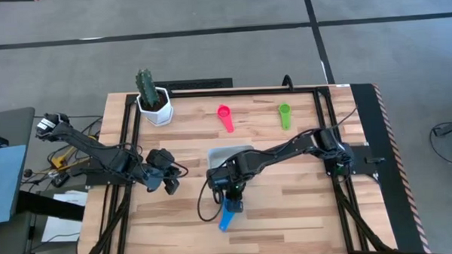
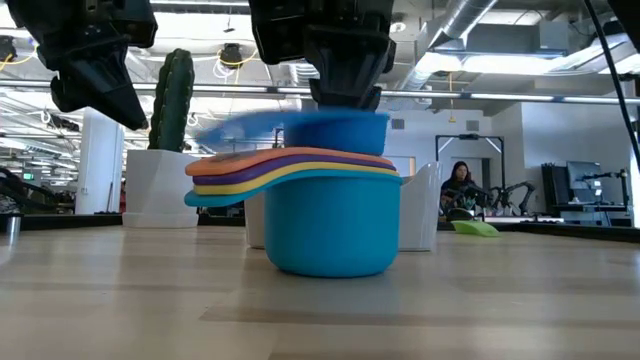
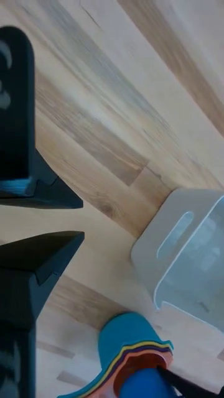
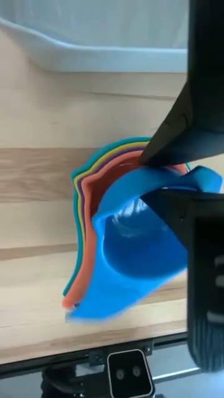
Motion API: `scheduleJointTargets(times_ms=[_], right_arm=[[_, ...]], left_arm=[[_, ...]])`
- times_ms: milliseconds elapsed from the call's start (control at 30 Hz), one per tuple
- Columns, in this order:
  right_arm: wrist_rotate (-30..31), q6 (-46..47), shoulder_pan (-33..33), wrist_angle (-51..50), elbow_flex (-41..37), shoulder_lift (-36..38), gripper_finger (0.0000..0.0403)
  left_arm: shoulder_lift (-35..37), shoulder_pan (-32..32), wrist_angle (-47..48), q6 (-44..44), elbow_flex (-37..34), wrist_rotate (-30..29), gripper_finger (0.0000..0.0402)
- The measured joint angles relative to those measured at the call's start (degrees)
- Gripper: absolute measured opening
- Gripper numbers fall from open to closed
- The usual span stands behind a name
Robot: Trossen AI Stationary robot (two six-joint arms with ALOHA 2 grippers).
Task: Nest measuring cups in basket
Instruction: Stack the blue measuring cup on top of the orange measuring cup, then stack the red measuring cup on top of the blue measuring cup
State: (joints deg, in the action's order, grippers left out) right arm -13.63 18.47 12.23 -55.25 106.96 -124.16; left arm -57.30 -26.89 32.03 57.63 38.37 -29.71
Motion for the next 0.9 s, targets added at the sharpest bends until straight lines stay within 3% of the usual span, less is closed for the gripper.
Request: scheduleJointTargets(times_ms=[367, 600, 733, 900], right_arm=[[0.34, 1.27, 0.04, 0.47, 0.02, 0.81, 0.0172], [7.09, 3.94, 0.04, 4.19, -1.78, 9.60, 0.0186], [12.94, 5.70, -0.22, 9.47, -9.48, 18.42, 0.0179], [13.68, 11.31, -2.27, 16.48, -25.20, 30.79, 0.0172]], left_arm=[[0.00, 0.00, 0.60, 1.57, 0.00, 0.02, 0.0055], [-0.02, 0.12, 0.60, 1.62, 0.00, -1.19, 0.0055], [-0.02, 1.35, -0.57, 1.64, 0.00, -2.70, 0.0055], [-0.55, 3.63, -4.79, 1.05, 0.00, -7.25, 0.0068]])
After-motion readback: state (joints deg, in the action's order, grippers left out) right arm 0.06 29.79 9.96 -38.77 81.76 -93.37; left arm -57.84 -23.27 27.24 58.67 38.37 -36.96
